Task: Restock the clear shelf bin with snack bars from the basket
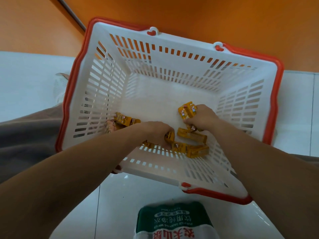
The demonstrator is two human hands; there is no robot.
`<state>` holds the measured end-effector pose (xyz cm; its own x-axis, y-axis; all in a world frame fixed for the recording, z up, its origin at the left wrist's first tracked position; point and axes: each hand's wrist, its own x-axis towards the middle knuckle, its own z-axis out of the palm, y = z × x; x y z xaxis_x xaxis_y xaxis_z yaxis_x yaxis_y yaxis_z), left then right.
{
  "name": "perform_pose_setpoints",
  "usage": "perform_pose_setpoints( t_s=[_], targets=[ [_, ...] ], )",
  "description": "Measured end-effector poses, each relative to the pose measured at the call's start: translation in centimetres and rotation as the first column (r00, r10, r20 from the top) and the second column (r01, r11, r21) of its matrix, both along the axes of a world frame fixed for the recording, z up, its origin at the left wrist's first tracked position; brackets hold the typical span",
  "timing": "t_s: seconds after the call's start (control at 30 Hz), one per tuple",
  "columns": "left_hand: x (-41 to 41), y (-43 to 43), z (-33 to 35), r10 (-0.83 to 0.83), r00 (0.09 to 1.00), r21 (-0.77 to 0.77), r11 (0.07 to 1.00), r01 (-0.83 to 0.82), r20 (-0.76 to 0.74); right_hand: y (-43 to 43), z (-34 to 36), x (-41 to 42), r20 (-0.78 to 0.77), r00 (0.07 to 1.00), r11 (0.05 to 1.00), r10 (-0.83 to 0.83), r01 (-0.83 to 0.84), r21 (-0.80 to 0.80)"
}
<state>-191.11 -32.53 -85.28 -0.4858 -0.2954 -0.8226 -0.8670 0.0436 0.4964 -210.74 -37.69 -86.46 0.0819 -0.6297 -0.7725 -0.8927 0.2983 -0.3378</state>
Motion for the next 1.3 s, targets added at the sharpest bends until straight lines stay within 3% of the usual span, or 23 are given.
perform_pose_setpoints(
  t_s=[0.1,0.2,0.3,0.43,0.63,0.73,0.87,1.03,1.17,1.3],
  targets=[
    [-0.1,-0.6,0.7,0.163,0.984,-0.014,0.986,-0.164,-0.070,-0.2,0.5,0.3,0.061,0.992,0.990,-0.110,0.114,-0.077],
    [0.4,-1.6,2.3,0.395,0.908,-0.059,0.912,-0.405,-0.137,-0.7,2.3,0.6,0.204,0.947,0.951,-0.247,0.278,-0.136],
    [1.2,-3.0,4.3,0.583,0.791,-0.063,0.796,-0.602,-0.185,-1.6,4.4,0.7,0.363,0.825,0.876,-0.434,0.480,-0.044],
    [2.4,-4.8,8.7,0.716,0.672,-0.056,0.675,-0.736,-0.192,-3.1,8.8,0.6,0.463,0.645,0.745,-0.608,0.665,0.050],
    [3.8,-6.3,18.5,0.790,0.570,-0.042,0.577,-0.816,-0.228,-4.4,18.3,1.2,0.597,0.635,0.853,-0.491,0.489,0.182],
    [4.2,-6.7,24.9,0.775,0.560,-0.072,0.566,-0.821,-0.294,-5.3,24.9,2.2,0.639,0.659,0.898,-0.397,0.424,0.121],
    [4.3,-5.9,33.3,0.721,0.511,-0.134,0.514,-0.847,-0.467,-5.2,34.1,2.7,0.748,0.616,0.931,-0.249,0.364,0.010],
    [2.6,-4.4,38.3,0.675,0.300,-0.080,0.338,-0.938,-0.674,-3.5,39.7,2.5,0.853,0.509,0.963,-0.117,0.269,-0.029],
    [1.5,-4.7,38.1,0.683,0.102,0.063,0.212,-0.975,-0.723,-3.8,39.7,3.2,0.880,0.456,0.950,-0.128,0.311,-0.023],
    [2.0,-6.3,37.7,0.665,0.056,0.079,0.171,-0.982,-0.745,-5.5,39.4,4.1,0.890,0.419,0.932,-0.178,0.361,0.017]
  ],
)
